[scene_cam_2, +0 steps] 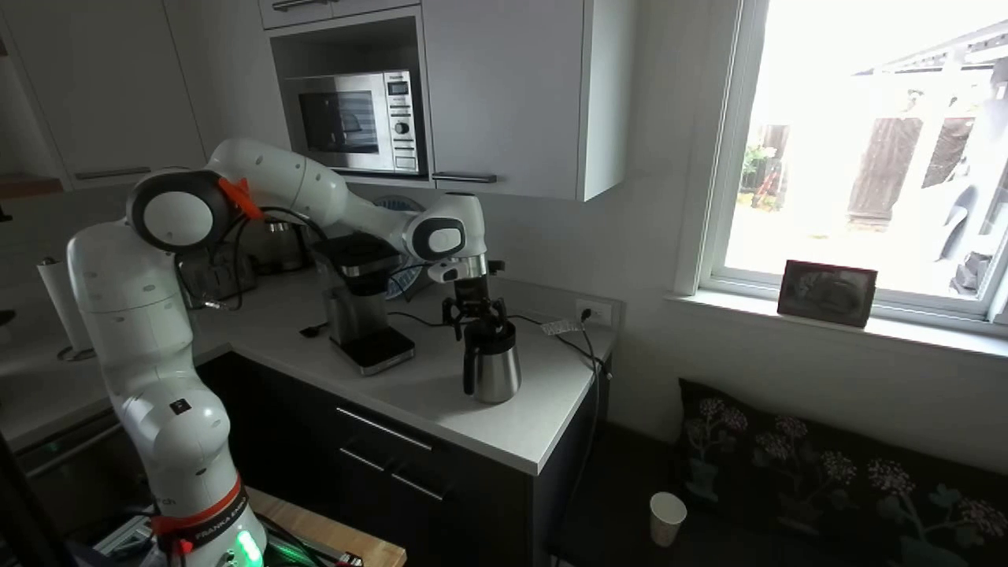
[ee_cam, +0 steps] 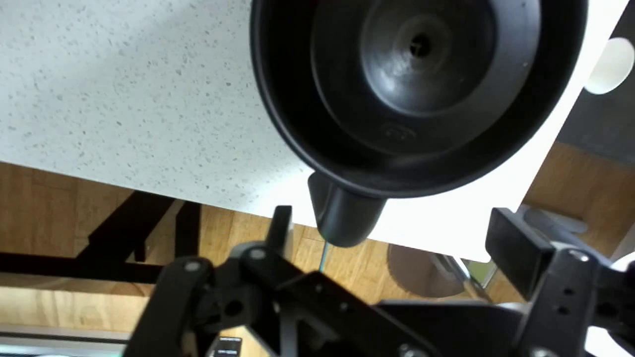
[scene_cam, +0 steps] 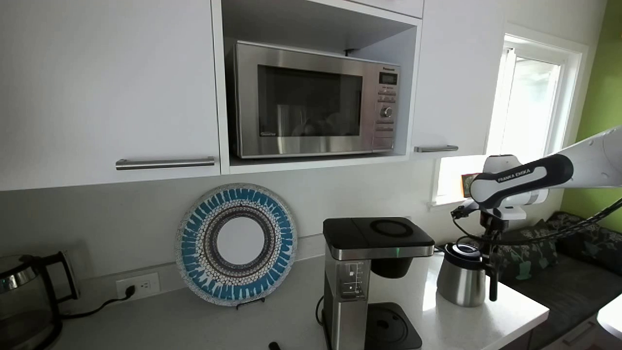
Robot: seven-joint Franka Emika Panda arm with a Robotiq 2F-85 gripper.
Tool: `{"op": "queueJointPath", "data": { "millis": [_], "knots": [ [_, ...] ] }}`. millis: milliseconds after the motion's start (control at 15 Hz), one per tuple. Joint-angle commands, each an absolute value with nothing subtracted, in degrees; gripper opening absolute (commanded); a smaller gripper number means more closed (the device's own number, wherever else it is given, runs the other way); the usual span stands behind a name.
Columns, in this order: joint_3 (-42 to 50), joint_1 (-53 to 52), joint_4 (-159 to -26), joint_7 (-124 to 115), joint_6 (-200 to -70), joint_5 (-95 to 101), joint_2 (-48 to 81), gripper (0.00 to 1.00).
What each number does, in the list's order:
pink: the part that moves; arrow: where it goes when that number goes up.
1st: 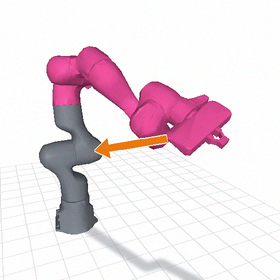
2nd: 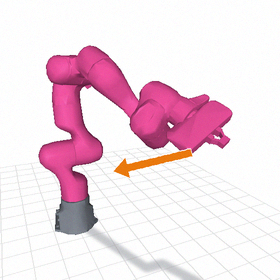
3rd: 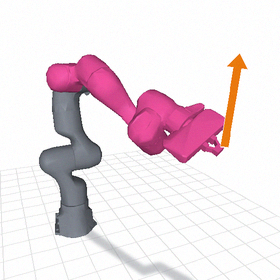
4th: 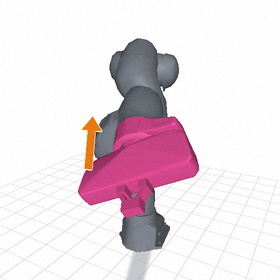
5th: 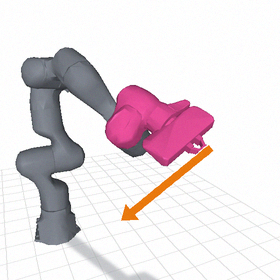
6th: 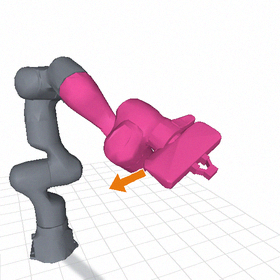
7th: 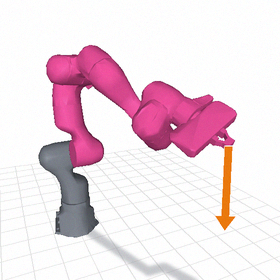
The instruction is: Turn the kettle to the right
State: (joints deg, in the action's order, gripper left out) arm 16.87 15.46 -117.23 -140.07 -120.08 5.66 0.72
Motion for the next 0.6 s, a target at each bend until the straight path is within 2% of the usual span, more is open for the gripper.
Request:
{"op": "queueJointPath", "data": {
  "millis": [0,533],
  "knots": [
    [17.2,16.4,-119.2,-128.5,-119.7,8.6,-3.6,1.00],
    [18.6,18.7,-119.0,-97.0,-118.4,7.1,-7.1,1.00]
  ]
}}
